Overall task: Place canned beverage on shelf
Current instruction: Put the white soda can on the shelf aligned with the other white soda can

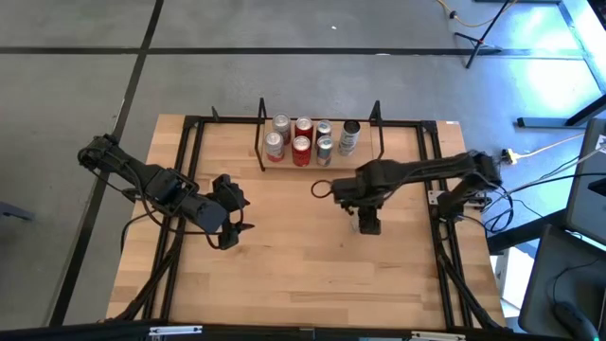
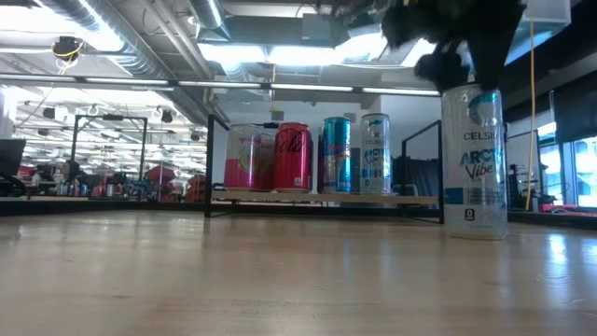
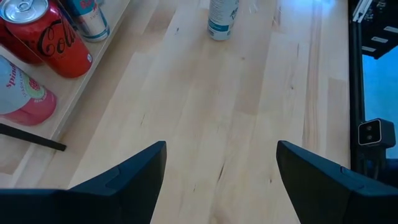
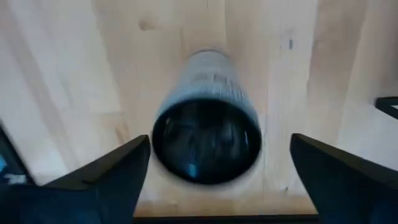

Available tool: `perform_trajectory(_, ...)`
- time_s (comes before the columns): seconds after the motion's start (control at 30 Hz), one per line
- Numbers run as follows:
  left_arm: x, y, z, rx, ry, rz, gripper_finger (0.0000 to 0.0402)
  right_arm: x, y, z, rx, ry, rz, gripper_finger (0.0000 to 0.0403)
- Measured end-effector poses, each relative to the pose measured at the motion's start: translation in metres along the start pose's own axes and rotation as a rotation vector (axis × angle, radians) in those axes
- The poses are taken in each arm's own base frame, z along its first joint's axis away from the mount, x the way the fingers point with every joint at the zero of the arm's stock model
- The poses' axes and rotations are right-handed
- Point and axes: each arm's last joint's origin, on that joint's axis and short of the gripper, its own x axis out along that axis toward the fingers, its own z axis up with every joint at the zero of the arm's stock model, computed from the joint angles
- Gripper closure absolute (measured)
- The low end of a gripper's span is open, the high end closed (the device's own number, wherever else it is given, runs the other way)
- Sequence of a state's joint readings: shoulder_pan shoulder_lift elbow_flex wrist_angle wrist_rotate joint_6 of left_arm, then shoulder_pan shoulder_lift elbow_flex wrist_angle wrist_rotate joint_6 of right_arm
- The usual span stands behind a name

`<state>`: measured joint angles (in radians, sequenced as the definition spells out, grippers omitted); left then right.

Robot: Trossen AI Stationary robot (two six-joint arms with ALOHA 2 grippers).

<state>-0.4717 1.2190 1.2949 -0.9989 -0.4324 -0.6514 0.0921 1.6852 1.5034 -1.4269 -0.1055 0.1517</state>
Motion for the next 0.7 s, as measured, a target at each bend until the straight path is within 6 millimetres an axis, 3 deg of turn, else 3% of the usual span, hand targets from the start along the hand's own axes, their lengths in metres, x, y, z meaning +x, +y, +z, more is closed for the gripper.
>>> perform_trajectory(0.13,0.000,0.000,0.000,0.009,0.001,0.001,0.0111,-0.031,-0.001,-0.023,0.055,-0.119,-0.001,0.0062)
perform_trajectory(0.3,0.000,0.001,0.000,0.011,-0.008,0.015,0.0111,-0.060,0.003,-0.072,0.143,-0.388,-0.079,0.0084)
perform_trajectory(0.5,0.000,0.001,0.000,0.011,-0.015,0.024,0.0111,-0.054,0.004,-0.126,0.385,-0.678,-0.055,0.0088)
perform_trajectory(0.7,0.000,0.001,0.000,0.011,-0.015,0.024,0.0111,-0.031,0.001,-0.142,0.655,-0.768,0.118,0.0088)
